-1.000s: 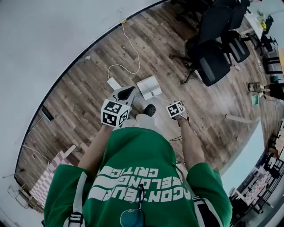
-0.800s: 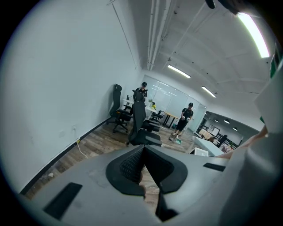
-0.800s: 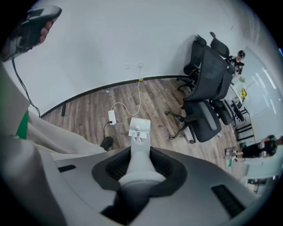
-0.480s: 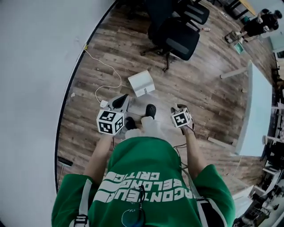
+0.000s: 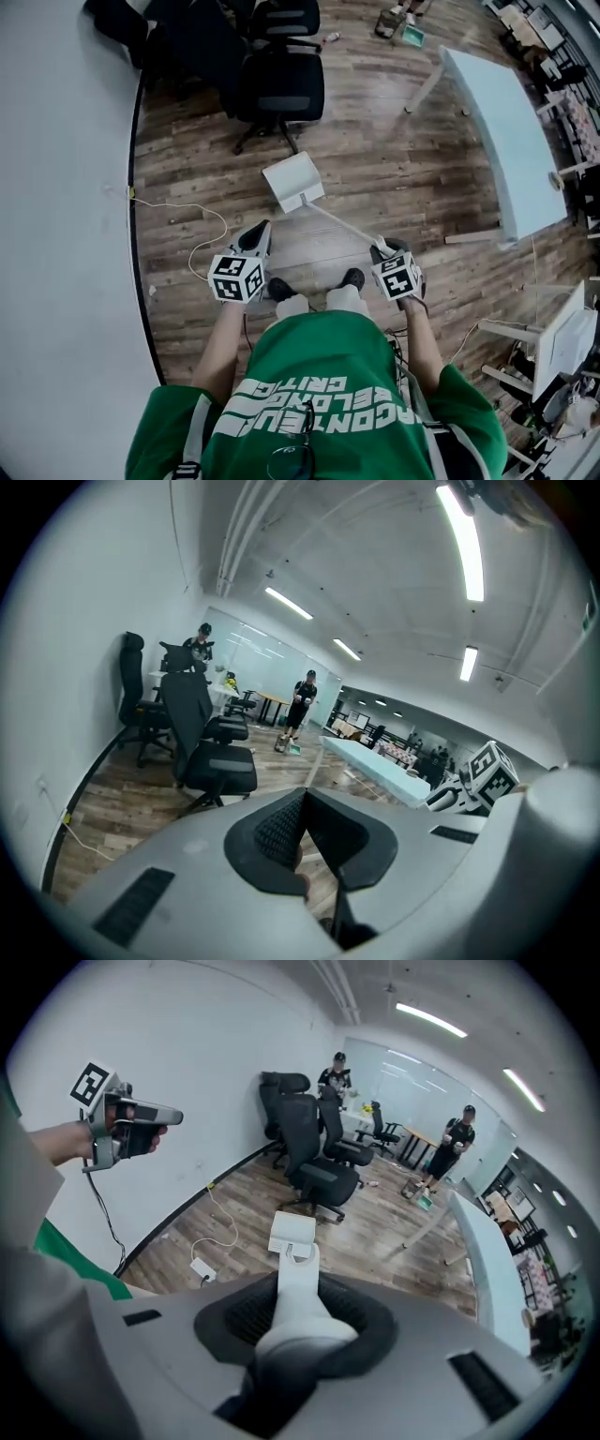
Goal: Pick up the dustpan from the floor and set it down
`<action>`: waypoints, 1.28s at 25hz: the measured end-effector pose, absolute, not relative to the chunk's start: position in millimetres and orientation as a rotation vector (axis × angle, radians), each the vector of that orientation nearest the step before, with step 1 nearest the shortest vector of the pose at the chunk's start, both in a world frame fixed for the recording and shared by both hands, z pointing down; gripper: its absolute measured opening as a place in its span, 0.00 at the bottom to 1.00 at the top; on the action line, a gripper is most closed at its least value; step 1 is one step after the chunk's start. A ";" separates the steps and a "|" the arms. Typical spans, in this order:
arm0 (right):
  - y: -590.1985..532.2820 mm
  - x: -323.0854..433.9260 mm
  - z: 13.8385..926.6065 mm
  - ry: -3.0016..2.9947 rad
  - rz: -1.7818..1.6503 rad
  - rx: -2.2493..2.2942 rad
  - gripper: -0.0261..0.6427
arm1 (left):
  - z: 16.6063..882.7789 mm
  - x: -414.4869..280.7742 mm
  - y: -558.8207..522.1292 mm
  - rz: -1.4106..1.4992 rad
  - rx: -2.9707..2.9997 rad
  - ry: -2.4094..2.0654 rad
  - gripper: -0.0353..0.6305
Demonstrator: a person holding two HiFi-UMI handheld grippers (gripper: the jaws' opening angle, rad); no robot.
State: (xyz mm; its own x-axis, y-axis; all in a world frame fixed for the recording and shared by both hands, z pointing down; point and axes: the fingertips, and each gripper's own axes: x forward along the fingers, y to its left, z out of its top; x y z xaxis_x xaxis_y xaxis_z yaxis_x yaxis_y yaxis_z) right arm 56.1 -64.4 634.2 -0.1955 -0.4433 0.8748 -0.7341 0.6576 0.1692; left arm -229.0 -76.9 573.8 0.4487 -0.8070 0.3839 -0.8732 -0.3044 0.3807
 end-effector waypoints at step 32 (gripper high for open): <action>-121.1 289.6 523.1 -1.888 0.351 1.517 0.21 | 504.7 -29.2 -165.0 0.241 2.423 -1.358 0.05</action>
State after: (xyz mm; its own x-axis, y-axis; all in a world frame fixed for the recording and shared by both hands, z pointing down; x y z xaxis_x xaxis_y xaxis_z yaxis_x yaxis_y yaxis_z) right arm 289.6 -121.1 523.1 -0.0886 -0.7538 0.6511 -0.9375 0.2840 0.2012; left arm -29.2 -165.0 504.7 0.5254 -0.7907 0.3143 -0.8505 -0.4781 0.2190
